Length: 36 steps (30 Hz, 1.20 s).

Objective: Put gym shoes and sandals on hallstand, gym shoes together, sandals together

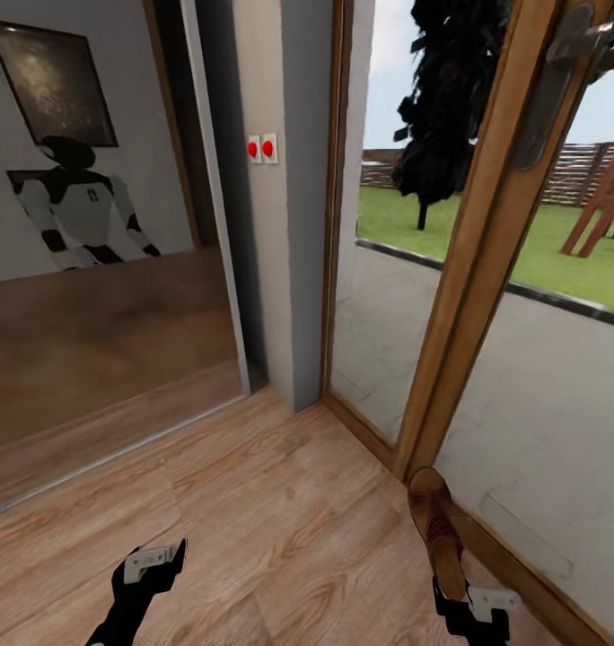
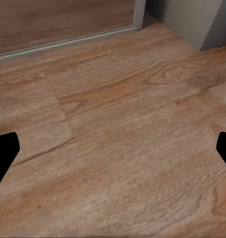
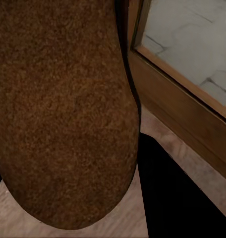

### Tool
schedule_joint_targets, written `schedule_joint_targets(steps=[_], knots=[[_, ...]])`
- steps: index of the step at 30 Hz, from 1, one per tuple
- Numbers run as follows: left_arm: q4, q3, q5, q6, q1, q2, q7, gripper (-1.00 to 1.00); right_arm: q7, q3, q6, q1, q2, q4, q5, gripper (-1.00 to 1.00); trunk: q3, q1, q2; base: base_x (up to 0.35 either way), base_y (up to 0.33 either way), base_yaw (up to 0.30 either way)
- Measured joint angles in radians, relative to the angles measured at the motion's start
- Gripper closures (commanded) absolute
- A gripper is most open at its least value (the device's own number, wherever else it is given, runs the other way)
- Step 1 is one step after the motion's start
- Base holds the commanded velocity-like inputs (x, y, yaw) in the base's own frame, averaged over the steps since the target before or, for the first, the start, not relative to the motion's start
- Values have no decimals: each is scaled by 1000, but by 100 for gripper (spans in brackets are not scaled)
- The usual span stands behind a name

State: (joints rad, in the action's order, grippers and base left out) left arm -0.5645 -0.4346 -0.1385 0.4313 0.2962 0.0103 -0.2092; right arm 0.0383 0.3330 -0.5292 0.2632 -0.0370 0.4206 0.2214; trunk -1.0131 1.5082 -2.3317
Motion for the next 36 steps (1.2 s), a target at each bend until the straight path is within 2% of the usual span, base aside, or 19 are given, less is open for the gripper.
schedule_joint_targets(steps=[6, 20, 36], knots=[[3, -2, 4, 2, 0, 2, 1, -100, 0, 0, 0, 0, 0, 0, 0, 100, 3, 0, 0, 129, -63, 277], [4, 0, 11, 2, 0, 4, 1, -100, 0, 0, 0, 0, -1, 0, 0, 100, 11, 0, 0, 174, -211, 277], [4, 0, 11, 3, 0, 5, 1, -100, 0, -1, 0, 0, -1, 0, 0, 100, 20, 0, 0, 29, -32, 277]])
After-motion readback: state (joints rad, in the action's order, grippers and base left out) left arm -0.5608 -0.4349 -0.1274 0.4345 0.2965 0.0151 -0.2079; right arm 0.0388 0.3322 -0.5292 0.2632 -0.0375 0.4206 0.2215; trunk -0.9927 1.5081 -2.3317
